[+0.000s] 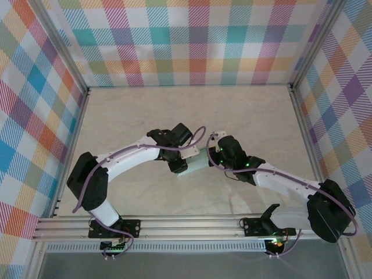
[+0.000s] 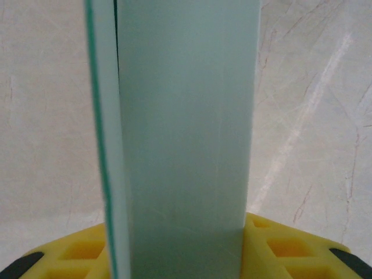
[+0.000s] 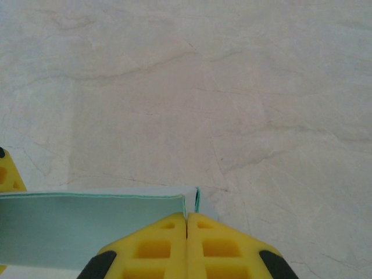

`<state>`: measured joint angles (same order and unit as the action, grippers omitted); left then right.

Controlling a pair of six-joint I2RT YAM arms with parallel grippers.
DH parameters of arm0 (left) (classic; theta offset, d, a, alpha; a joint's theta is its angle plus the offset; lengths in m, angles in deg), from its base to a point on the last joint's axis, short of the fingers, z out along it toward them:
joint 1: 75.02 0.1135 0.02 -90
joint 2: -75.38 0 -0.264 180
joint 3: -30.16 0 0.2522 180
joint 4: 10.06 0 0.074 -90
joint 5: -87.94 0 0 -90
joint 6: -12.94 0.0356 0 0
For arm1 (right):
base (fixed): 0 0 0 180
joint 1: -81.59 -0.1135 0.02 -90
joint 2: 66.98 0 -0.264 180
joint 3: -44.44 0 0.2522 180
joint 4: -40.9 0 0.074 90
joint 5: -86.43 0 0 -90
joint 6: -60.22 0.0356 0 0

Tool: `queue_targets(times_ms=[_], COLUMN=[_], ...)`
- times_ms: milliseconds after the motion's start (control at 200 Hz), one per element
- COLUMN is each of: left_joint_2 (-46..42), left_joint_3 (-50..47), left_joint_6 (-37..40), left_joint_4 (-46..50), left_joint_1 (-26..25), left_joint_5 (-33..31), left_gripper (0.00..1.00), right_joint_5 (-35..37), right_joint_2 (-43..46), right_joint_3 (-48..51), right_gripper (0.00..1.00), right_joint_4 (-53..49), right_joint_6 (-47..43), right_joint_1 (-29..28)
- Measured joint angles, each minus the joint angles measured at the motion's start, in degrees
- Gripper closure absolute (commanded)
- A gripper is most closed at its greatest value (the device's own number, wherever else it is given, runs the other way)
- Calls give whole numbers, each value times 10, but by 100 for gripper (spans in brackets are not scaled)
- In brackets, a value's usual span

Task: Fold the paper box

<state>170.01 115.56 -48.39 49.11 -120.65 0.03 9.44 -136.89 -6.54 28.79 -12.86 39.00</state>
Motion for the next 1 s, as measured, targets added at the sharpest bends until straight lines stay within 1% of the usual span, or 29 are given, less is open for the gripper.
queue_targets(times_ms=[125,205,250,280,370,485,585,690,845,1000], left_joint_2=[18,25,29,34,53,58,58,53,5,-78], left_joint_3=[21,27,27,27,27,29,31,32,32,16], left_joint_6=[18,27,30,31,27,18,5,-10,-37,-90], left_joint_4=[9,10,10,10,12,12,12,10,-4,-44], left_joint_1=[4,5,5,5,4,4,4,4,4,4], left_joint_5=[0,0,0,0,4,5,7,17,23,2], left_gripper=[56,53,41,36,31,27,15,0,0,0], right_joint_5=[8,11,12,13,18,31,43,51,59,62], right_joint_2=[0,0,0,0,0,0,-1,-2,-1,-1], right_joint_3=[5,5,5,5,5,5,5,5,2,-2], right_gripper=[100,100,100,100,100,100,100,100,100,100], right_joint_4=[11,12,12,12,12,11,11,10,4,-7], right_joint_6=[0,0,-2,-3,-5,-13,-16,-16,-16,-15], right_joint_1=[0,0,0,0,0,-8,-14,-17,-19,-21])
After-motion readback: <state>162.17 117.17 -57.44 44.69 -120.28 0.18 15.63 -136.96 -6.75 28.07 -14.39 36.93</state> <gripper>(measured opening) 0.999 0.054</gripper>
